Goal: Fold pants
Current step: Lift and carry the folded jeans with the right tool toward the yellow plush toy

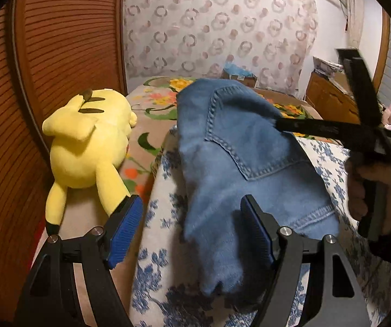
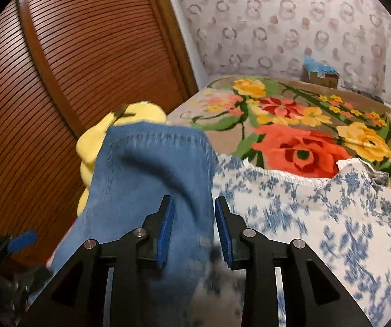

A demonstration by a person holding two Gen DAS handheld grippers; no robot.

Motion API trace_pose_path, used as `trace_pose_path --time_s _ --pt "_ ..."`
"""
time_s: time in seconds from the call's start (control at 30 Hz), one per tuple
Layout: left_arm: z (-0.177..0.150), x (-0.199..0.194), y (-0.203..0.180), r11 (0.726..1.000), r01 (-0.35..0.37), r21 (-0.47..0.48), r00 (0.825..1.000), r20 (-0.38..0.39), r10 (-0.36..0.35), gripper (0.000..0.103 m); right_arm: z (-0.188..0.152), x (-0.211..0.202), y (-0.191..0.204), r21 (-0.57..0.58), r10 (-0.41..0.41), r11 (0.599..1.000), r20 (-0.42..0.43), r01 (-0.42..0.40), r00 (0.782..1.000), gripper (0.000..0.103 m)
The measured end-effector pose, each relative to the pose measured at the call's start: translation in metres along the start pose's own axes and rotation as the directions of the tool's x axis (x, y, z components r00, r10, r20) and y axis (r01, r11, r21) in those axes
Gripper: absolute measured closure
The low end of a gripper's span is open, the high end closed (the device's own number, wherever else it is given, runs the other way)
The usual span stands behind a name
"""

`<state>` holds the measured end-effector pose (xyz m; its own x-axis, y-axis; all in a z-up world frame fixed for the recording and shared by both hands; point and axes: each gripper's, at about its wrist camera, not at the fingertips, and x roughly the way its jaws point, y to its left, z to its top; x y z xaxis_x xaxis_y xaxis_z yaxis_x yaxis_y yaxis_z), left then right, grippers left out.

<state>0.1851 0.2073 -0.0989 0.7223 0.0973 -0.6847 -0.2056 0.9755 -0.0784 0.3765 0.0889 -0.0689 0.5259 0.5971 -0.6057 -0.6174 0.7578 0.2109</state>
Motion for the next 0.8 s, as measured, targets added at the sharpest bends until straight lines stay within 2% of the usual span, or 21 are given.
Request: trace_pose_path --time_s 0.23,0.43,0.53,0.63,0.8 --pt "-0.019 0.003 0.002 1.000 -0.022 -0.004 0.999 -0.039 0.022 0.028 -0.028 -0.050 0.000 -0.039 0.078 0.996 -0.079 -0.081 0.994 0.062" --pt "-0.029 -0.006 0.007 0.999 -0.023 -0.029 0.999 -0.035 0.022 0.028 -0.044 -0.093 -0.008 0.011 0.131 0.991 -0.119 -0.131 0.984 0.056" --pt "-0.028 -0.011 0.007 0.999 -0.022 -0.027 1.000 -0.019 0.021 0.028 -0.051 -0.100 -0.001 0.009 0.136 0.991 -0.143 -0.136 0.980 0.056" --pt "-0.027 -0.014 0.007 0.999 -0.021 -0.026 1.000 -0.007 0.021 0.028 -0.058 -0.095 -0.004 0.057 0.148 0.989 -0.168 -0.140 0.975 0.056" --pt "-0.024 -0.025 0.007 0.999 -0.023 -0.023 1.000 0.017 0.024 0.028 -0.058 -0.091 0.000 0.121 0.174 0.980 -0.160 -0.156 0.972 0.056"
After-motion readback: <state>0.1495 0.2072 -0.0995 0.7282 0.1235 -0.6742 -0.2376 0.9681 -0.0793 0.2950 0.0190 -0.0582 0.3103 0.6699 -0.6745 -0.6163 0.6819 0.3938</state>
